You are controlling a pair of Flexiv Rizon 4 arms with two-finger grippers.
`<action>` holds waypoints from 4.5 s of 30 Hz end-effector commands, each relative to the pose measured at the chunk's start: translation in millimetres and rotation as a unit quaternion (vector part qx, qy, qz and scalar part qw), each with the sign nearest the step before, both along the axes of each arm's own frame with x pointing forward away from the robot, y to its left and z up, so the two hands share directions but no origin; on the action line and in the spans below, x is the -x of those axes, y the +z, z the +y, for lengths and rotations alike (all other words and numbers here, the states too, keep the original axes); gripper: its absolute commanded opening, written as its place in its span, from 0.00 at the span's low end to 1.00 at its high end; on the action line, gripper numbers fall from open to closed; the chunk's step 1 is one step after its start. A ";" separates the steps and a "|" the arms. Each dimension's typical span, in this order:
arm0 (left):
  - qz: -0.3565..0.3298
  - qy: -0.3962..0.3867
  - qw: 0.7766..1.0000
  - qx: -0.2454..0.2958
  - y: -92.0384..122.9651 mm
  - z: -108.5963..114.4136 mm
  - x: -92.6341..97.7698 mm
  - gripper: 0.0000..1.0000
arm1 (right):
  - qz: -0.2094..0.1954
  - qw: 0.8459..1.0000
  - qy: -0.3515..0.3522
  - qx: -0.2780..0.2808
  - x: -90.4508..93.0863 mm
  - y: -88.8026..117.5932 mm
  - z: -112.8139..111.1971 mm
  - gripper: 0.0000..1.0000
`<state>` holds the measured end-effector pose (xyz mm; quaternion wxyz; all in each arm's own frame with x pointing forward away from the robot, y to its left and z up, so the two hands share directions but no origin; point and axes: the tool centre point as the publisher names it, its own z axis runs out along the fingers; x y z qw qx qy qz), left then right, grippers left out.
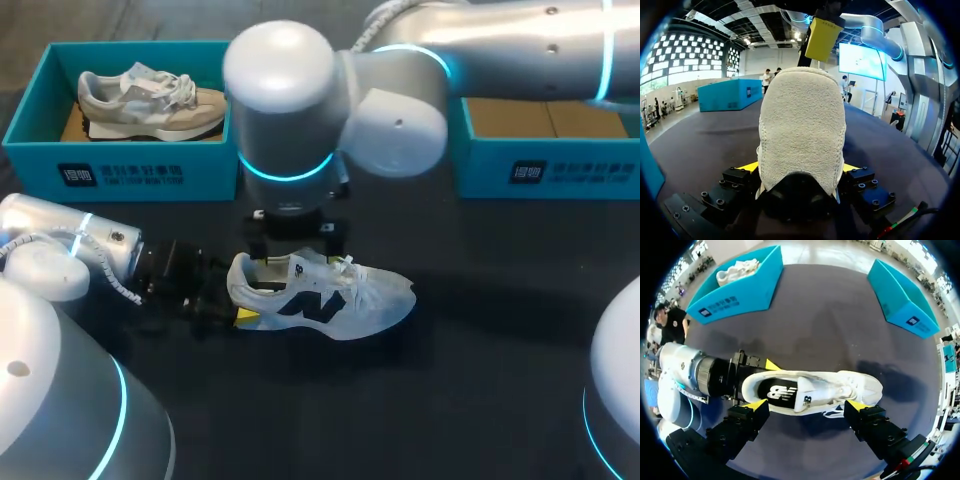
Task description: Take the shoe out of the shoebox, open the shoe tongue, remove and reinsert the insole, then place the shoe into the shoebox
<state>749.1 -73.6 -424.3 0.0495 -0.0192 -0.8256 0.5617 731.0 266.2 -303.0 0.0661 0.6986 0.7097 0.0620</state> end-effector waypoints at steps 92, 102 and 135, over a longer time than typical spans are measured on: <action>0.000 0.001 1.000 0.000 -3.2 -2.2 -1.2 0.00 | 0.034 0.908 -0.382 0.170 15.4 -74.4 -154.5 0.00; 0.000 0.001 1.000 0.000 -3.2 -2.2 -1.2 0.00 | 0.021 0.910 -0.388 0.147 19.8 -64.3 -152.4 1.00; 0.000 0.001 1.000 0.000 -3.2 -2.2 -1.2 0.00 | -0.092 0.990 -0.097 -0.043 55.6 133.7 -29.5 1.00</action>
